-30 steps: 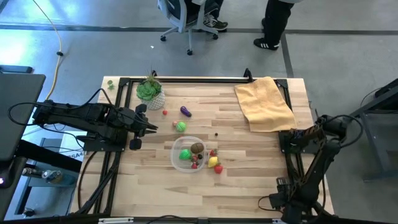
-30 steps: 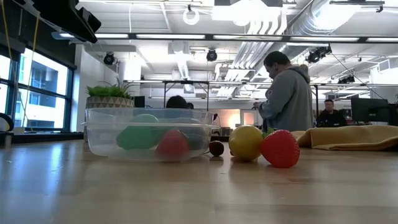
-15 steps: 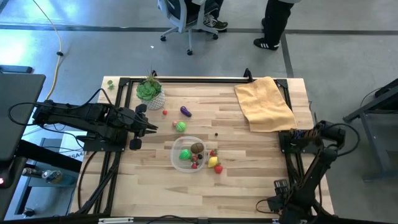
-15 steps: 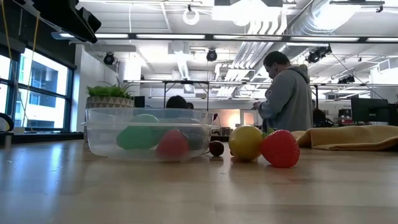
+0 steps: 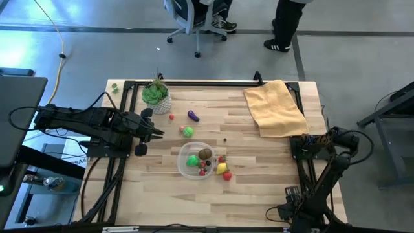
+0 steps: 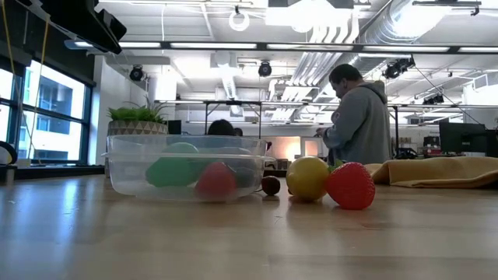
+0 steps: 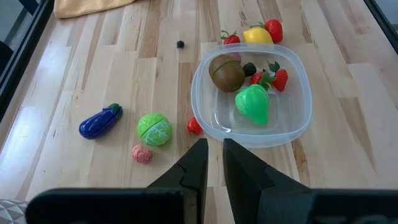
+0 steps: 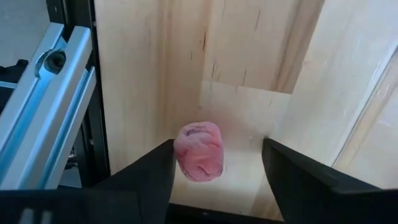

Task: Pick and placing Produce into tupperware
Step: Put the pink peach into the transparent bin

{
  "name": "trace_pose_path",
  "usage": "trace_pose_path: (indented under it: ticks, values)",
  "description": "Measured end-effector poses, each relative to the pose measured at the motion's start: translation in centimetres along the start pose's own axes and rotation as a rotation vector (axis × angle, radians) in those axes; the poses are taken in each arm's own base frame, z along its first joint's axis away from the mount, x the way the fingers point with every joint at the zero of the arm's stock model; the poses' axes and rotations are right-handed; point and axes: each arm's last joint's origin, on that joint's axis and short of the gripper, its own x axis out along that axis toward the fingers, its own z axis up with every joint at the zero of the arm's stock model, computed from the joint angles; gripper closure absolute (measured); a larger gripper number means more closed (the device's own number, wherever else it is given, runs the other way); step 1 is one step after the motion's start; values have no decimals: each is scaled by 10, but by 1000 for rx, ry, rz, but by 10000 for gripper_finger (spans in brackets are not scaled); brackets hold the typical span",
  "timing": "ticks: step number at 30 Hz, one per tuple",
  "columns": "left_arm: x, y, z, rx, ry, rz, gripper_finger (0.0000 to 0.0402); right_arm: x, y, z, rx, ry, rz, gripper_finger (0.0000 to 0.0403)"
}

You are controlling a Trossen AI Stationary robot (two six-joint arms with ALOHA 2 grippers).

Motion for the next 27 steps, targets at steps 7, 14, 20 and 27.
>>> trace_pose_path:
  ticks: [7, 14, 20, 27]
  values:
    - [0, 0, 0, 0, 0, 0, 362, 0, 0, 0, 0, -10, 0, 229]
    - [0, 0, 0, 0, 0, 0, 362, 0, 0, 1, 23, -31, -9, 268]
    - [0, 0, 0, 0, 0, 0, 362, 0, -1, 2, 65, -32, -10, 289]
    - [0, 0, 0, 0, 0, 0, 362, -1, -4, 6, 96, -26, -12, 311]
